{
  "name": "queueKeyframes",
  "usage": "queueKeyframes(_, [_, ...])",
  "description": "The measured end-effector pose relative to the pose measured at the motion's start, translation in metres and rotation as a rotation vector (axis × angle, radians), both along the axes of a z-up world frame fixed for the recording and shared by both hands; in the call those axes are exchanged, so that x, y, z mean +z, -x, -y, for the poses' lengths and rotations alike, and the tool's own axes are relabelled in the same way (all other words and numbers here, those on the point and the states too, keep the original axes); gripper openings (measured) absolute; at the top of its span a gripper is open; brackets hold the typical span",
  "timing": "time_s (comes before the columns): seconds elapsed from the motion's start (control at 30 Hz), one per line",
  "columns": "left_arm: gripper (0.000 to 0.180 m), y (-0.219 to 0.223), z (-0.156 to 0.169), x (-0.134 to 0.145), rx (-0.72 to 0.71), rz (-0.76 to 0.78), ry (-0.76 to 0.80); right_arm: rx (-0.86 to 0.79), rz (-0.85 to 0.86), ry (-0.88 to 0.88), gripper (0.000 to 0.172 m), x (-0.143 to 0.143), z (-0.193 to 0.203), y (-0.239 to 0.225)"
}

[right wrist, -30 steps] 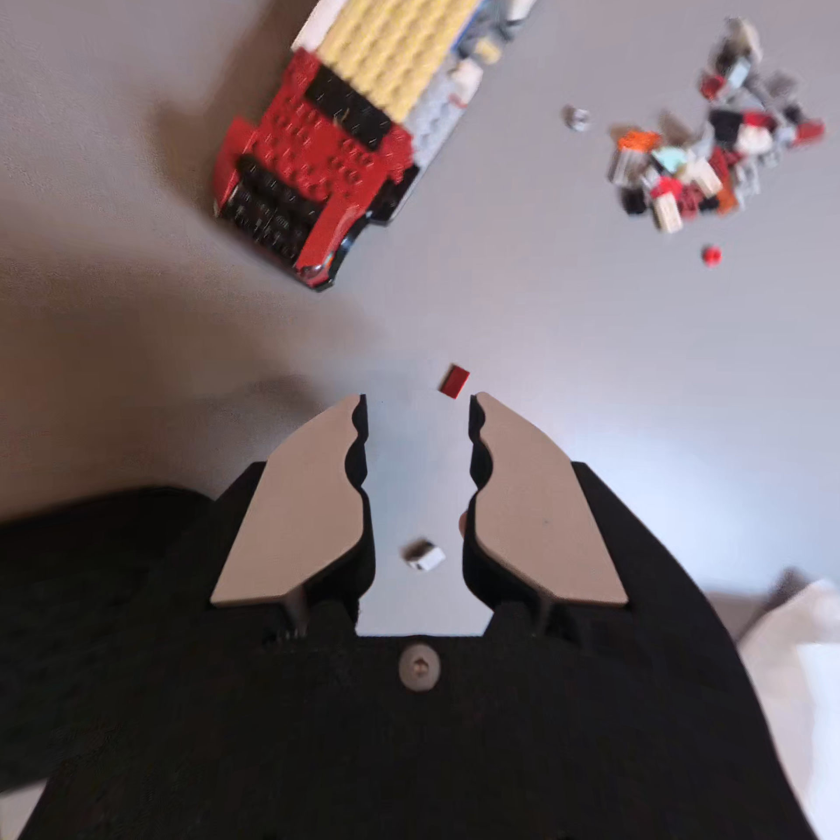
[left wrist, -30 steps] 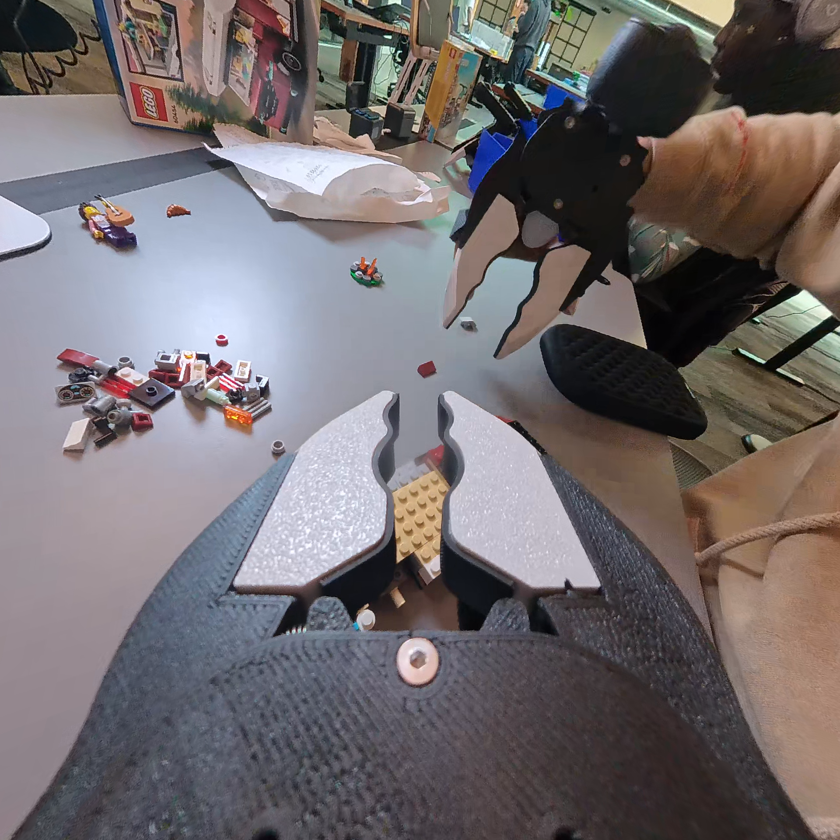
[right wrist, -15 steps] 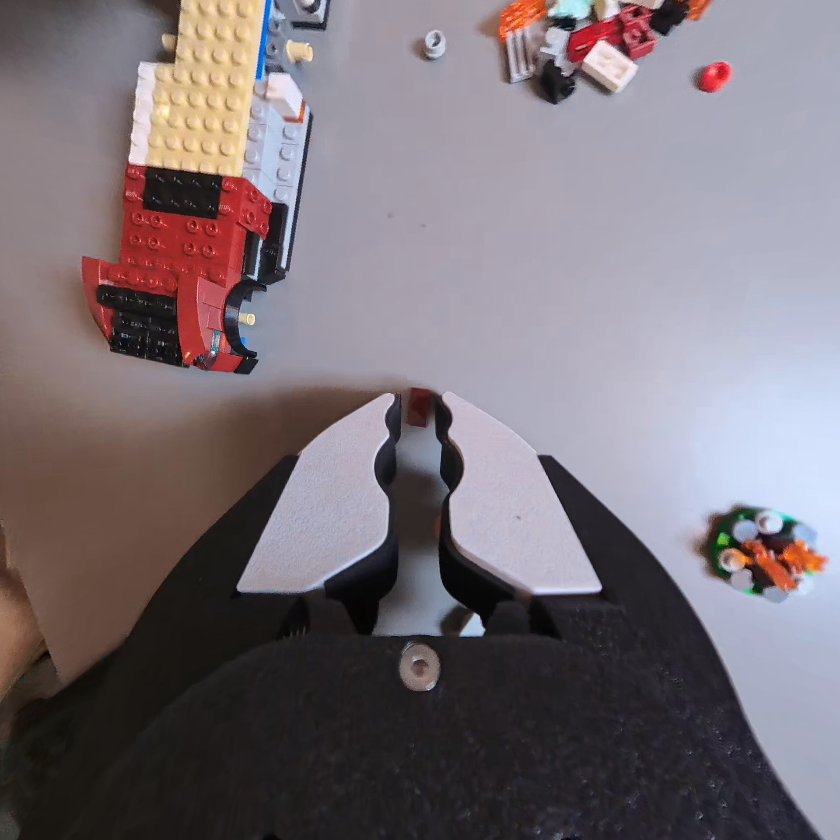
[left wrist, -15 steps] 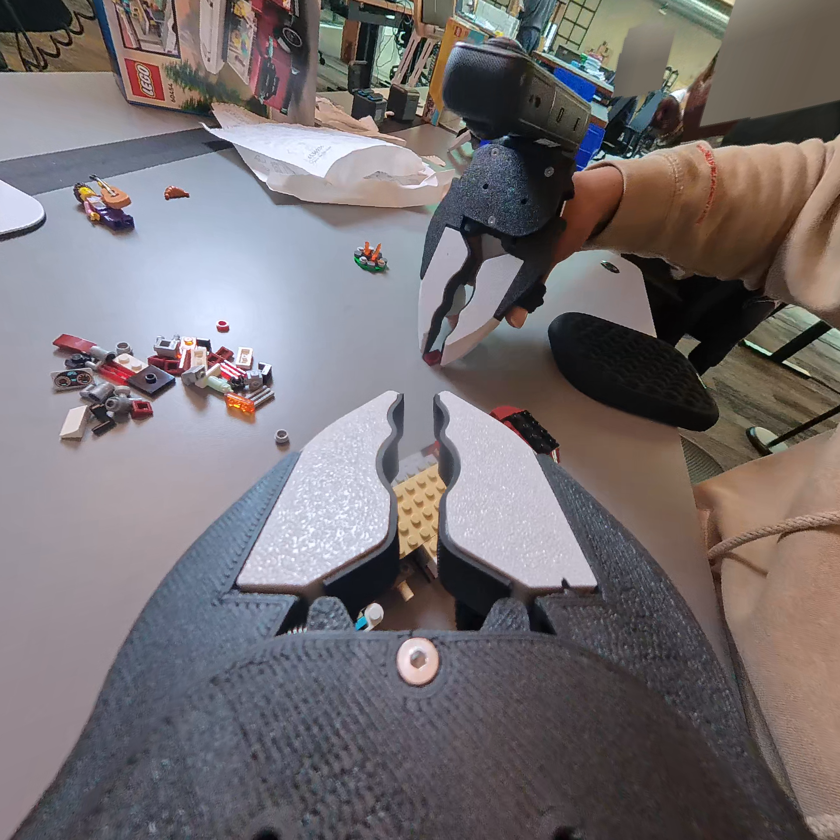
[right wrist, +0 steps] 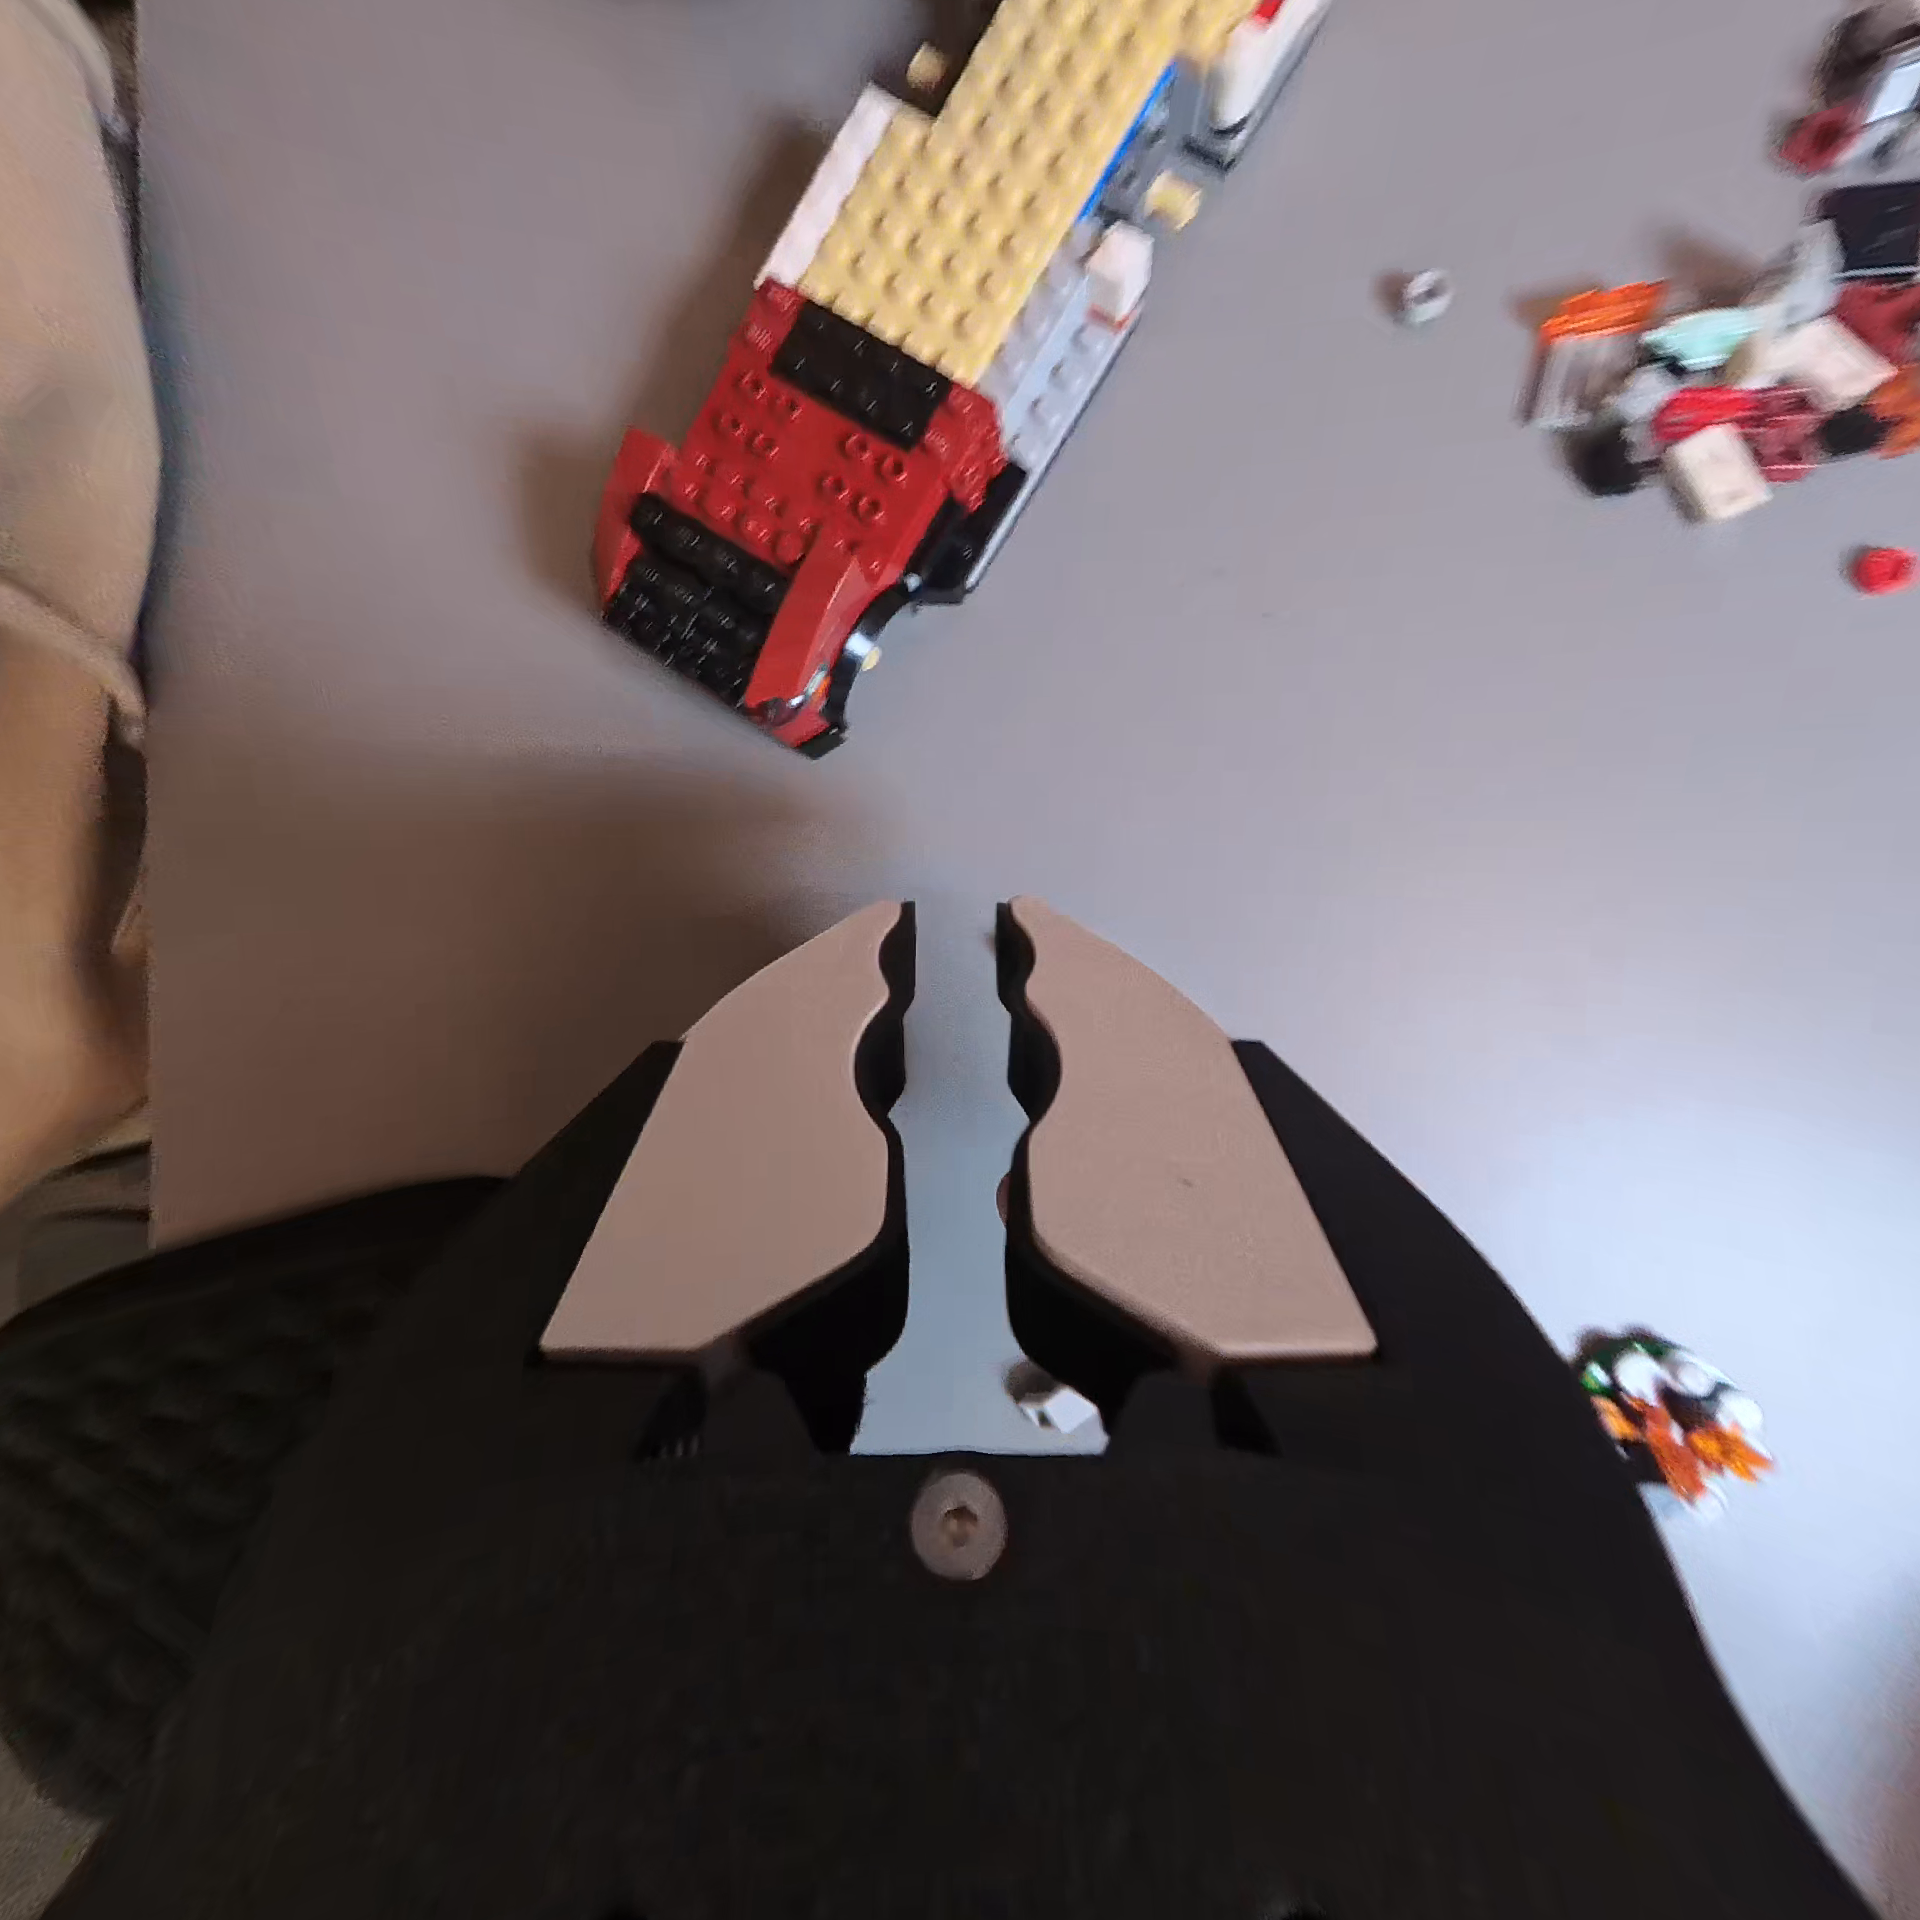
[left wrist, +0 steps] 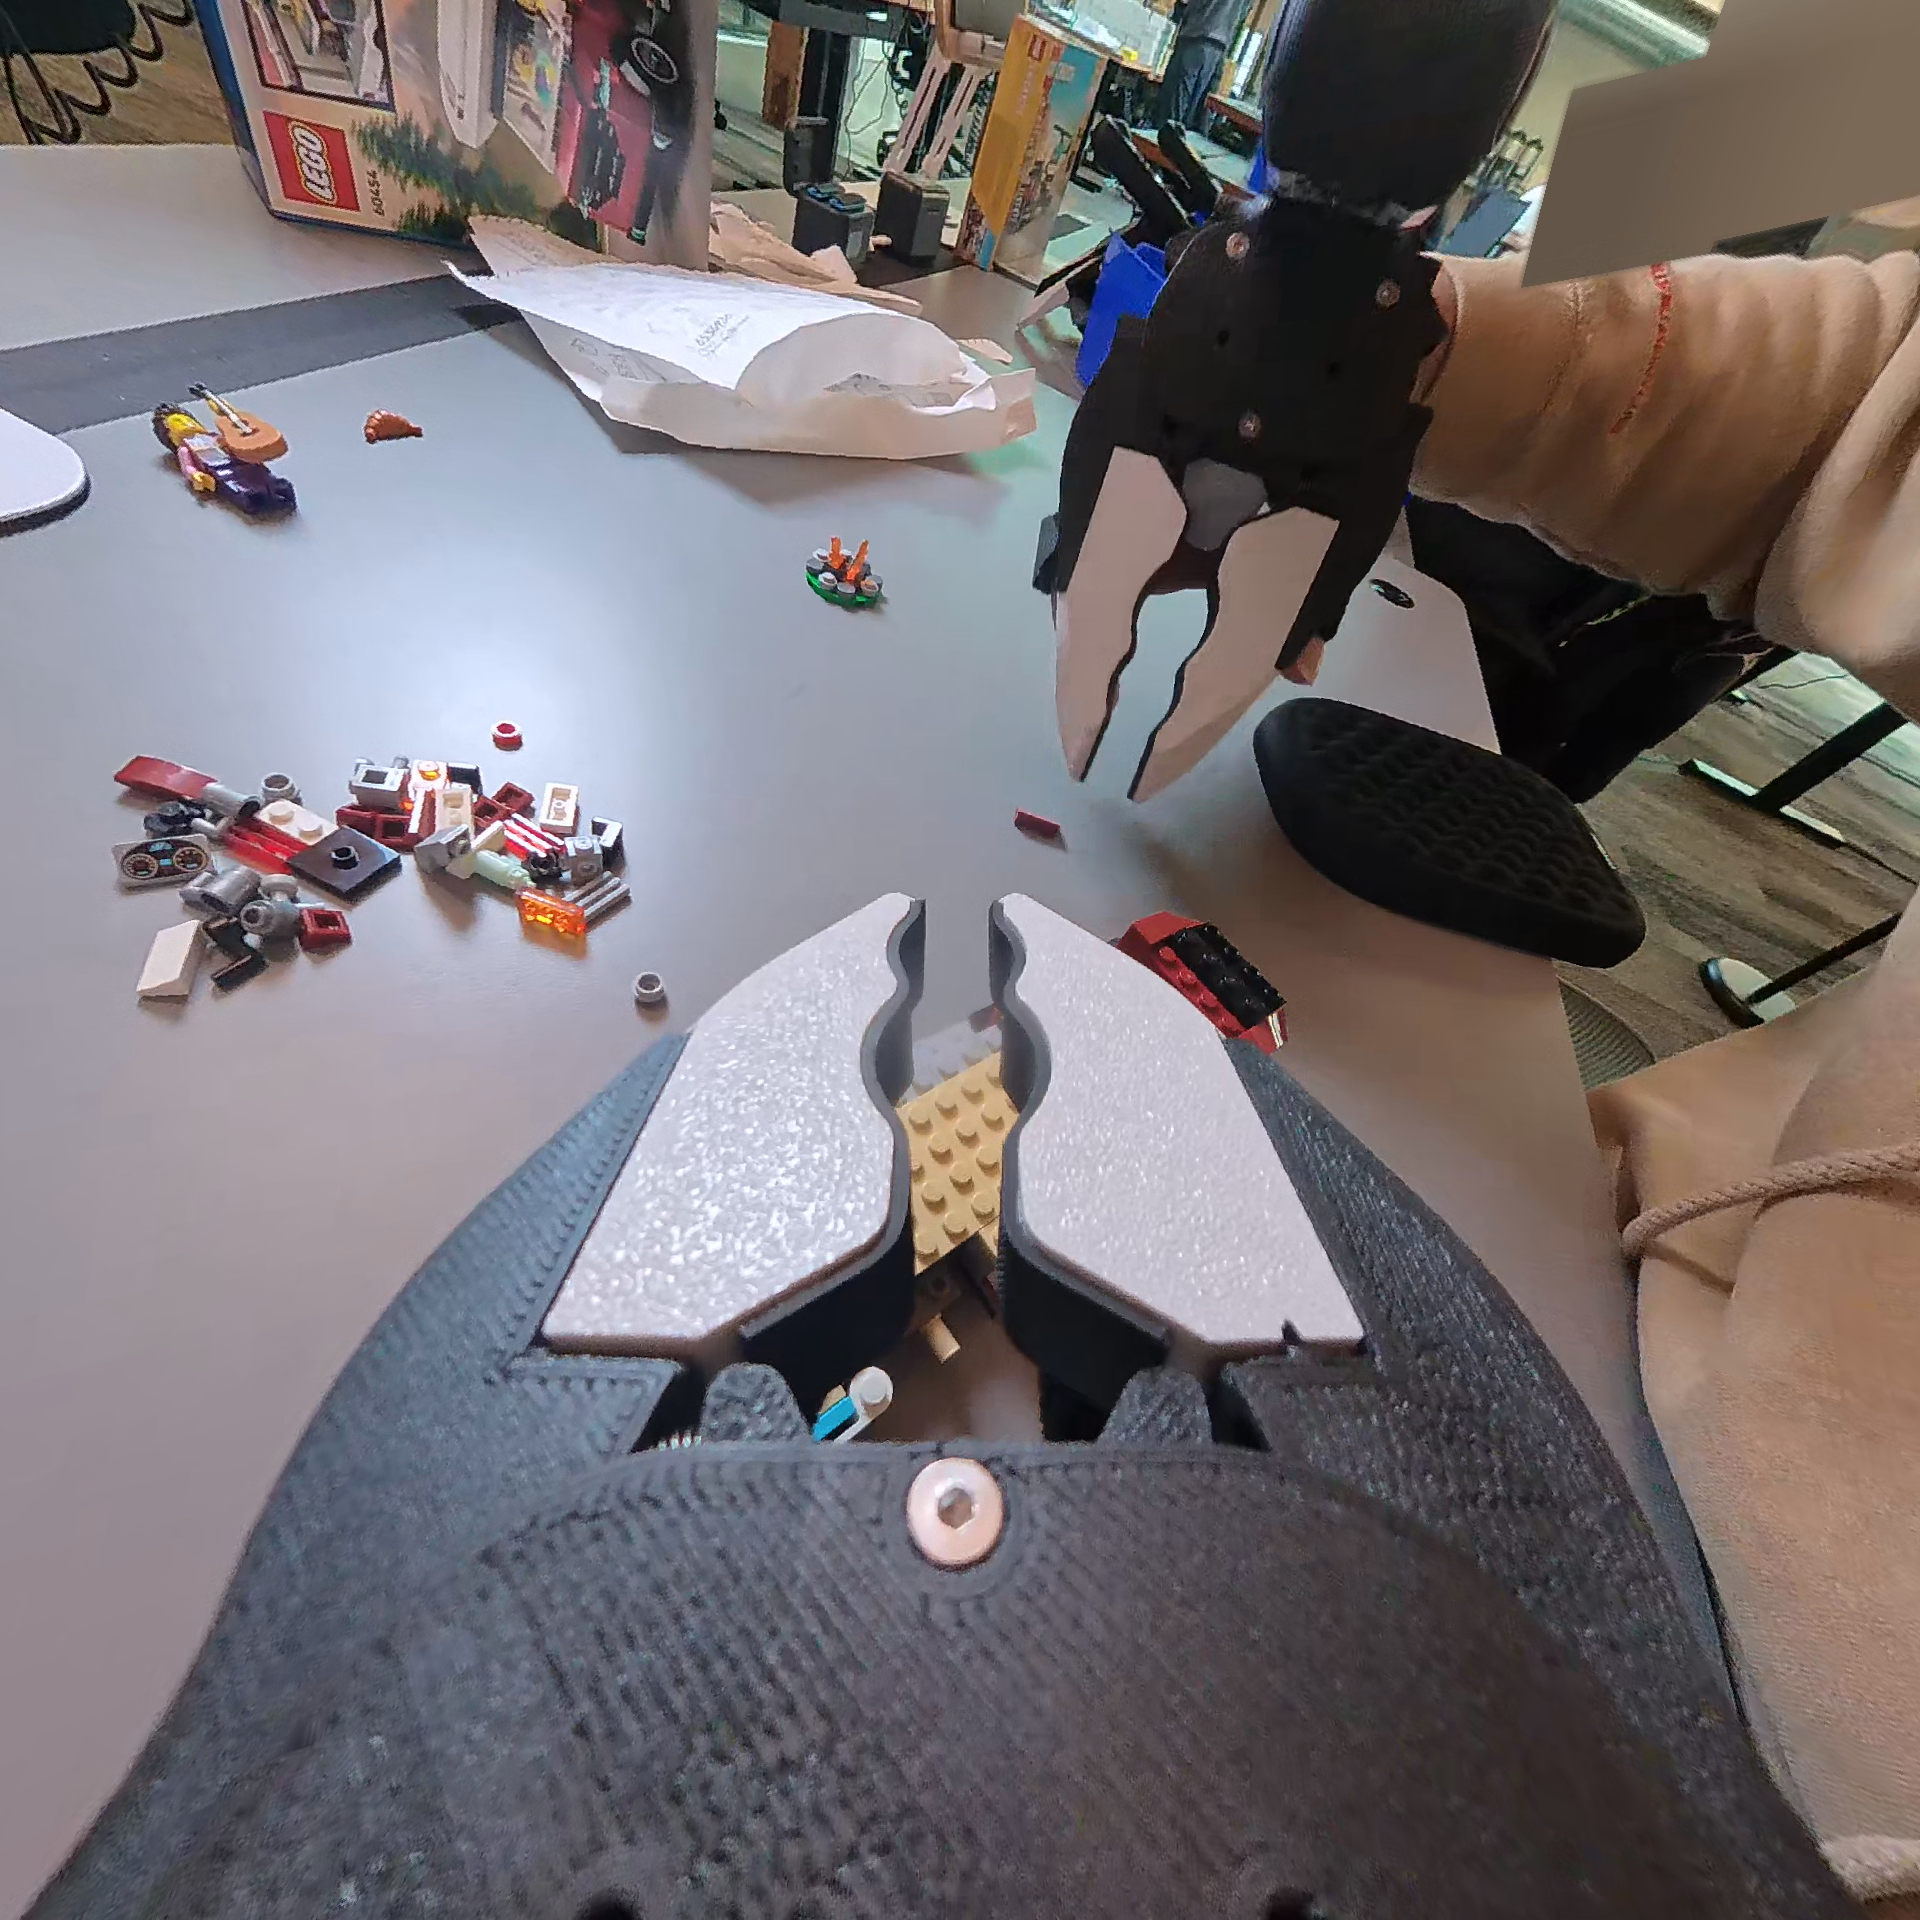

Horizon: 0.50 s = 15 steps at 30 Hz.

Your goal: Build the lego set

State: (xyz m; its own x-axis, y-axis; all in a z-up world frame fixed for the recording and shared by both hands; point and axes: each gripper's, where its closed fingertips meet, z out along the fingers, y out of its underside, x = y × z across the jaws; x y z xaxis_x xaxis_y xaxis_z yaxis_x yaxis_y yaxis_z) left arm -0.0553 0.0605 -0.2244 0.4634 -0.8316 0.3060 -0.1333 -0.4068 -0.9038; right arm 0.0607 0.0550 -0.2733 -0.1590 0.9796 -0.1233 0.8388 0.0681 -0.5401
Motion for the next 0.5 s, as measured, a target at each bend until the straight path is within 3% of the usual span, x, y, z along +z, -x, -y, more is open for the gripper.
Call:
queueKeyframes(0.23, [0.01, 0.003, -0.004, -0.002, 0.029, -0.01, -0.011, -0.215, -0.146, -0.096, 0.015, 0.004, -0.044, 0.009])
queueKeyframes(0.37, [0.009, 0.003, -0.005, -0.006, 0.033, -0.024, -0.007, -0.229, -0.242, -0.162, 0.015, 0.009, -0.067, 0.043])
queueKeyframes(0.5, [0.008, 0.005, -0.007, -0.009, 0.041, -0.039, -0.012, -0.214, -0.211, -0.229, 0.012, -0.001, -0.099, 0.071])
